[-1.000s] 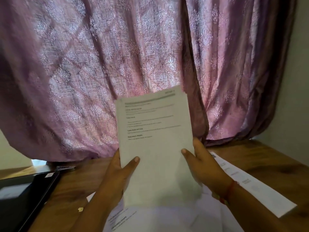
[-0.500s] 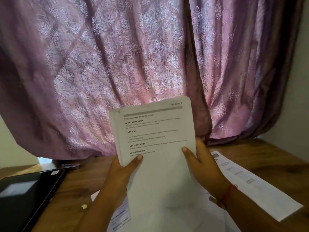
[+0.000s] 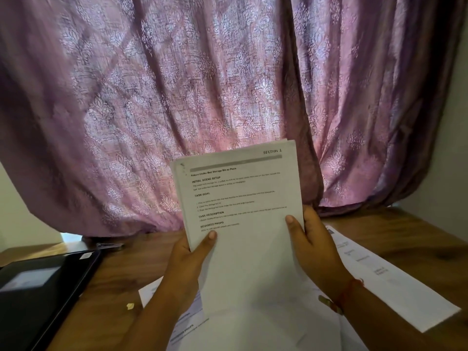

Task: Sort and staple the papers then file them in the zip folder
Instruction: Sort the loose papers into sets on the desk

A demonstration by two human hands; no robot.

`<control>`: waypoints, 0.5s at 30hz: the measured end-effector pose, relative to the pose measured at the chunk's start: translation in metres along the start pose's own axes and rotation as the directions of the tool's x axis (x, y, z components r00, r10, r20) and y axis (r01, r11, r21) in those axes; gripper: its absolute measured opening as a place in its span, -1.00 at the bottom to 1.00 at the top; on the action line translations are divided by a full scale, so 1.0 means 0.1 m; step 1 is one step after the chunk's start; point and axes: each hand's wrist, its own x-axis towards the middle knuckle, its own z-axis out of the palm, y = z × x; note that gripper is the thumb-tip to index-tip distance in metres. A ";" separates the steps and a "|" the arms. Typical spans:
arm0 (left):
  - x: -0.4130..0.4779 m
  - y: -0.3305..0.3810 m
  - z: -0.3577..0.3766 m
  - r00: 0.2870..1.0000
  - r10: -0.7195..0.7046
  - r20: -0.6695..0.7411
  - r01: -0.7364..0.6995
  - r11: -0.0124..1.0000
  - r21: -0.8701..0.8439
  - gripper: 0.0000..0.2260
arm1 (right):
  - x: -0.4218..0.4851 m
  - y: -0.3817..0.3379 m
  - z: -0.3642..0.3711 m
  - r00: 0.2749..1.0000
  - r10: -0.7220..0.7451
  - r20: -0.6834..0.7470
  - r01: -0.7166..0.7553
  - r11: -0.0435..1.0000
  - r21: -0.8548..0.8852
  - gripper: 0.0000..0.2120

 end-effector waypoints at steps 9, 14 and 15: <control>-0.07 -0.16 -0.03 0.997 -0.024 0.072 0.008 0.977 0.214 -0.70 | -0.07 0.16 -0.02 0.998 -0.057 0.000 0.054 0.942 -0.332 -0.79; 0.00 -0.21 -0.06 0.999 -0.052 0.004 0.050 0.975 0.217 -0.72 | 0.00 0.16 -0.07 0.998 0.005 0.060 0.012 0.959 -0.284 -0.77; 0.00 -0.22 -0.07 0.998 -0.055 -0.011 0.056 0.975 0.213 -0.75 | 0.03 0.20 -0.12 0.997 0.048 0.059 -0.030 0.961 -0.274 -0.75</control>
